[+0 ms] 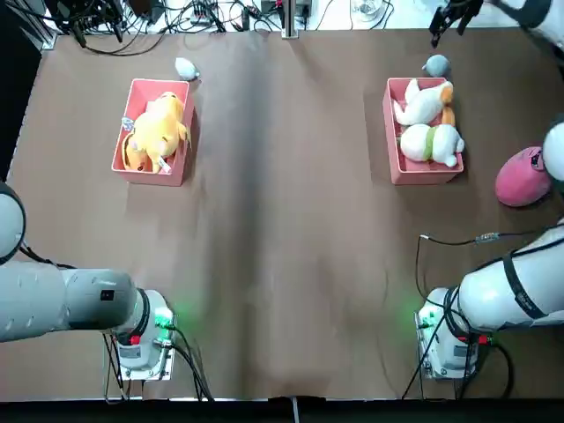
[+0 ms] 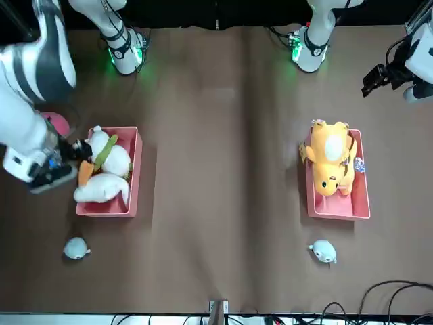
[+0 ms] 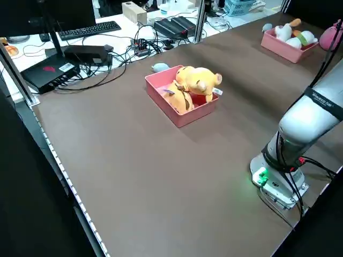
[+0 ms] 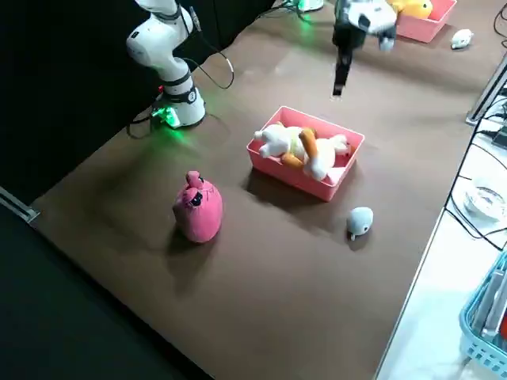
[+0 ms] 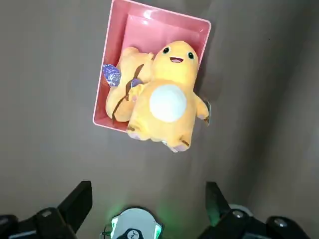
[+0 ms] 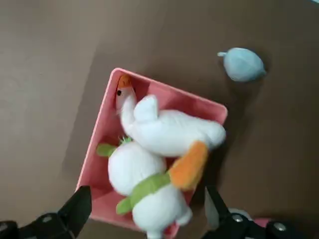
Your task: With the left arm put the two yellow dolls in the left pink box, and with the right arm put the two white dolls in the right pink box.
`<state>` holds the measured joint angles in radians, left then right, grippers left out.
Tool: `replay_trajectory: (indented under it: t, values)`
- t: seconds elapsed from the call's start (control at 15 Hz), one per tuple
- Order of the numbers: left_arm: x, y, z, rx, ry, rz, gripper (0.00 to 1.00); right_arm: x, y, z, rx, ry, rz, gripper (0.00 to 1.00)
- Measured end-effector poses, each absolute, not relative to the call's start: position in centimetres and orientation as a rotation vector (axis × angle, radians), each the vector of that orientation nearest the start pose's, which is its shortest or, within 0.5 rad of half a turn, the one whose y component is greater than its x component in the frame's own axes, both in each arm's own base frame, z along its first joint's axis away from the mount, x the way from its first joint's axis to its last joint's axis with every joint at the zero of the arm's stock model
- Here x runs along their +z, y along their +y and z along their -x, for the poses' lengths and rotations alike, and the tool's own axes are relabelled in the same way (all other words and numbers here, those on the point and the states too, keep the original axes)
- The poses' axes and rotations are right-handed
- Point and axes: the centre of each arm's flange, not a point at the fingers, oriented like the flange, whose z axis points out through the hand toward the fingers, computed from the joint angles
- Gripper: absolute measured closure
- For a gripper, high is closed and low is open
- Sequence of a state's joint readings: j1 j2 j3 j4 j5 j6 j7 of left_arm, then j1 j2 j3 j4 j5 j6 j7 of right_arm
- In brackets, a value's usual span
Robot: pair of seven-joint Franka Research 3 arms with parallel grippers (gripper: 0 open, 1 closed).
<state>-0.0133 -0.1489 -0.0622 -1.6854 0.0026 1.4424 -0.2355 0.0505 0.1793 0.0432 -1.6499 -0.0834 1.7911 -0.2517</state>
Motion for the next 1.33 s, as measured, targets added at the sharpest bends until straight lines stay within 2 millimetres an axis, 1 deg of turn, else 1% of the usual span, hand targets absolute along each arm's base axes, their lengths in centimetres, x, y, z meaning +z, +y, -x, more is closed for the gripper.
replay_trajectory:
  t: [0.07,0.2,0.27,0.33,0.4,0.53,0.6,0.73,0.93,1.13,1.33]
  values:
    - [63.8,-3.9,-49.2,0.143,-0.251,3.102,0.0,54.1,4.6,-59.2,0.061,-0.513,3.175,0.0]
    - [63.8,-3.9,-49.2,0.143,-0.251,3.102,0.0,57.6,4.1,-56.8,0.068,-0.46,3.187,0.0]
    - [63.8,-3.9,-49.2,0.143,-0.251,3.102,0.0,59.1,3.5,-55.7,0.06,-0.427,3.189,0.0]
    - [63.8,-3.9,-49.2,0.144,-0.251,3.102,0.0,60.0,2.6,-54.9,0.049,-0.388,3.178,0.0]
    - [63.8,-3.9,-49.2,0.144,-0.251,3.102,0.0,60.3,1.3,-54.4,0.042,-0.34,3.162,0.0]
    - [63.8,-3.9,-49.2,0.144,-0.251,3.102,0.0,59.8,-1.1,-54.1,0.051,-0.264,3.143,0.01]
    - [63.8,-3.9,-49.2,0.144,-0.251,3.102,0.0,59.3,-1.5,-54.2,0.055,-0.251,3.14,0.01]
    - [63.8,-3.9,-49.2,0.144,-0.251,3.102,0.0,58.9,-1.0,-54.4,0.059,-0.262,3.138,0.01]
    - [63.8,-3.9,-49.2,0.144,-0.246,3.102,0.0,59.3,-0.3,-54.5,0.039,-0.251,3.138,0.01]
    - [63.7,-3.9,-49.1,0.15,-0.166,3.109,0.0,61.1,-0.6,-54.7,-0.022,-0.234,3.143,0.0]
    - [63.5,-3.9,-49.1,0.164,-0.147,3.109,0.0,61.2,-1.0,-54.5,-0.011,-0.173,3.146,0.01]
